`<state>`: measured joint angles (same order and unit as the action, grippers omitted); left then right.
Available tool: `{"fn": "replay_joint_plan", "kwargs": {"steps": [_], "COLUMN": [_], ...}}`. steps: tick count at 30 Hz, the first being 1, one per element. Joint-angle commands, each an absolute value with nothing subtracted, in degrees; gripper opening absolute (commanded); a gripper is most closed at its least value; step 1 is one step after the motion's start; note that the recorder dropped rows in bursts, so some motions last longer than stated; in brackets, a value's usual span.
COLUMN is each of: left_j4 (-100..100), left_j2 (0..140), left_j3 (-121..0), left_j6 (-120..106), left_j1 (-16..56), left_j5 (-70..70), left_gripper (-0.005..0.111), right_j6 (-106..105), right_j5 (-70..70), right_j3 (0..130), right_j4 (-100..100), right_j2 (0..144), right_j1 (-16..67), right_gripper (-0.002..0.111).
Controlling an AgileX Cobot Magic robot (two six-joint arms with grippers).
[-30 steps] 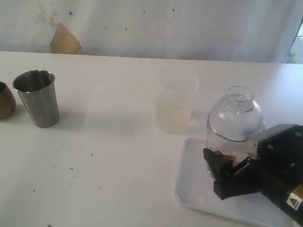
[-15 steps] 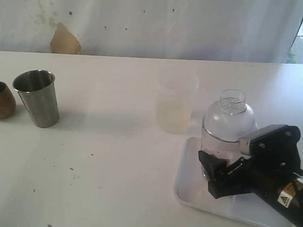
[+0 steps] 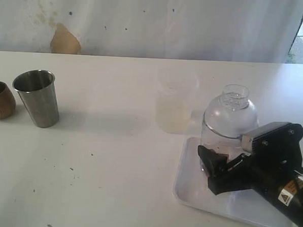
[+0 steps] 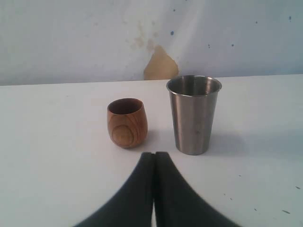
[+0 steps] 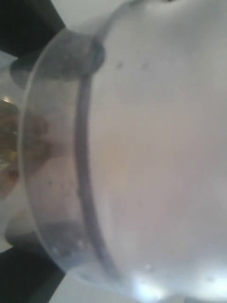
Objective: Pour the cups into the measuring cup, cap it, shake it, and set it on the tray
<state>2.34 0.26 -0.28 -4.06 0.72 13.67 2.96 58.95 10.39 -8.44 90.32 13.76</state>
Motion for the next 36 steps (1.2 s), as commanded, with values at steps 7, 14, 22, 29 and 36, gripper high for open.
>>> {"fn": "replay_joint_plan", "kwargs": {"steps": [7, 14, 22, 29, 36], "left_j4": [2.35, 2.35, 2.35, 2.35, 2.35], "left_j2": [0.00, 0.00, 0.00, 0.00, 0.00], "left_j3": [0.00, 0.00, 0.00, 0.00, 0.00], "left_j6": [-3.94, -3.94, -3.94, -3.94, -3.94], "left_j1": [0.70, 0.70, 0.70, 0.70, 0.70], "left_j5": [13.36, 13.36, 13.36, 13.36, 13.36], "left_gripper": [0.000, 0.000, 0.000, 0.000, 0.000], "right_j6": [6.20, 5.77, 4.77, 0.00, 2.16], "right_j5": [66.51, 63.19, 63.08, 67.48, 69.96], "right_j3": [10.89, 10.89, 10.89, 10.89, 10.89], "right_j4": [-7.48, -5.36, -6.45, -3.80, -3.50], "right_j2": [90.38, 90.38, 90.38, 90.38, 89.52], "right_j1": [13.65, 13.65, 13.65, 13.65, 13.65], "right_gripper": [0.071, 0.095, 0.095, 0.095, 0.095]}}
